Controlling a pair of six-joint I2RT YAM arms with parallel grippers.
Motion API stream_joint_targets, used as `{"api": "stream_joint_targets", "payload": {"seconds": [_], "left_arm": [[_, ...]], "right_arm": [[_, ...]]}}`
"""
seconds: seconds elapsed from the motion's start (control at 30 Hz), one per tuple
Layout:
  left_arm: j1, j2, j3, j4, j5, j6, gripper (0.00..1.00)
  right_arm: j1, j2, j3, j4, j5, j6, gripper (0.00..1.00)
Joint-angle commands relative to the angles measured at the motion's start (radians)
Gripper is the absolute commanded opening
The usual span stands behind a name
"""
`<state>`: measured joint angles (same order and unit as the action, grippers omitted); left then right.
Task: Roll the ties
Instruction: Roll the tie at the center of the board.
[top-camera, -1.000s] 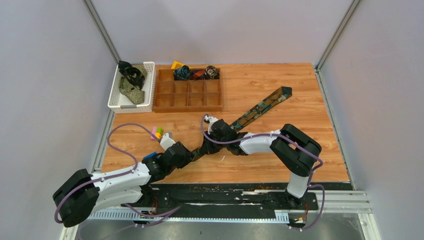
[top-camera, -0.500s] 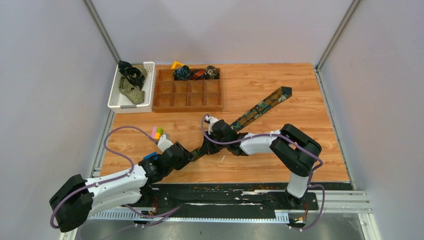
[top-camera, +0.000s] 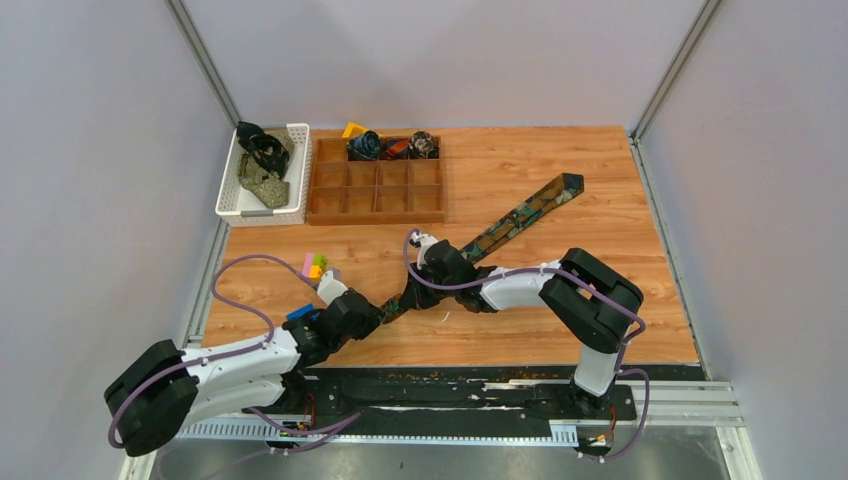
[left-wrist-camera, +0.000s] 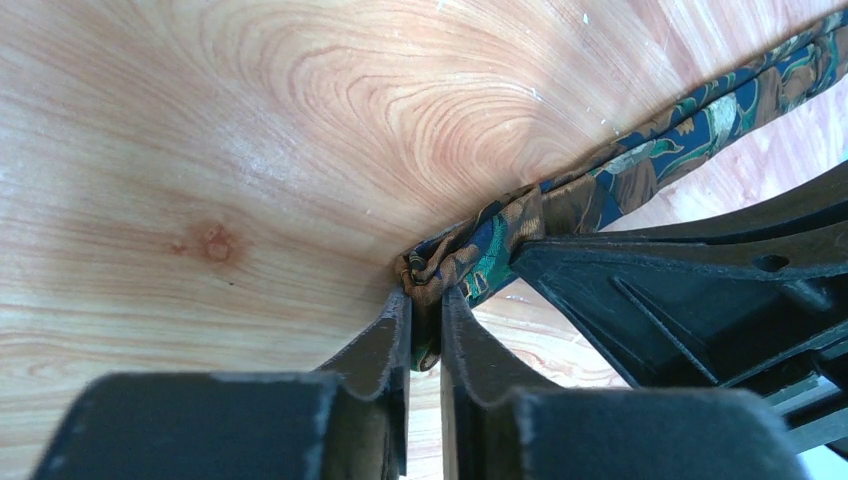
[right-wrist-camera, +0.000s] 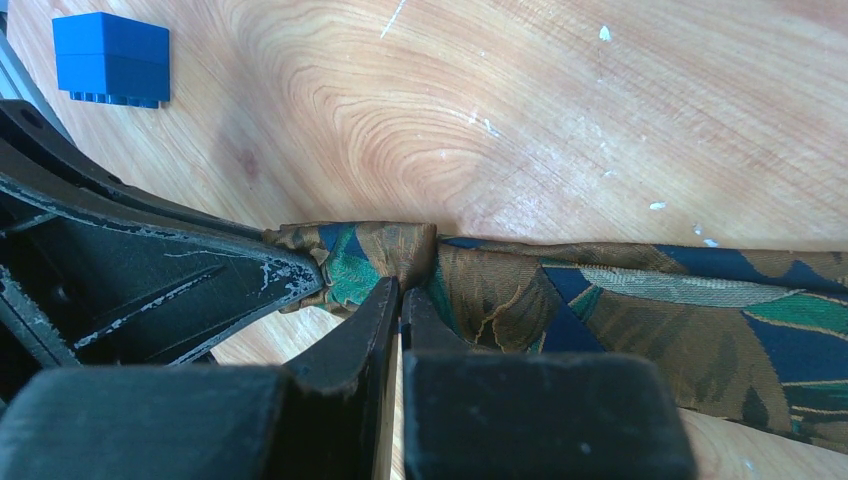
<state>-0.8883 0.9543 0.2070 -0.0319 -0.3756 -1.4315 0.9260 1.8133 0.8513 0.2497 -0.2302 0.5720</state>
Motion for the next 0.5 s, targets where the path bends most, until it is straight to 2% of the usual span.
{"api": "stream_joint_targets", "payload": {"seconds": [0.0,0.07,0.2,0.4,0.47], "left_arm": [[0.002,0.033,-0.026,0.014,-0.004,0.013,0.06],[0.002,0.053,-0.027,0.026,0.008,0.025,0.0],[0.002,0.077,-0.026,0.082,0.034,0.091,0.0],[0.002,0.022,0.003,-0.036,0.023,0.169,0.0],[0.002,-0.02,0.004,-0.076,0.008,0.184,0.0]], "right_arm": [[0.004,0.009,-0.023,-0.056,-0.009,0.0,0.0],[0.003,0.005,-0.023,-0.056,-0.011,0.0,0.0],[0.003,-0.035,-0.007,-0.086,-0.018,-0.009,0.0],[0.004,-0.146,0.054,-0.201,0.004,-0.061,0.29],[0.003,-0.175,0.076,-0.225,0.008,-0.07,0.32]]}}
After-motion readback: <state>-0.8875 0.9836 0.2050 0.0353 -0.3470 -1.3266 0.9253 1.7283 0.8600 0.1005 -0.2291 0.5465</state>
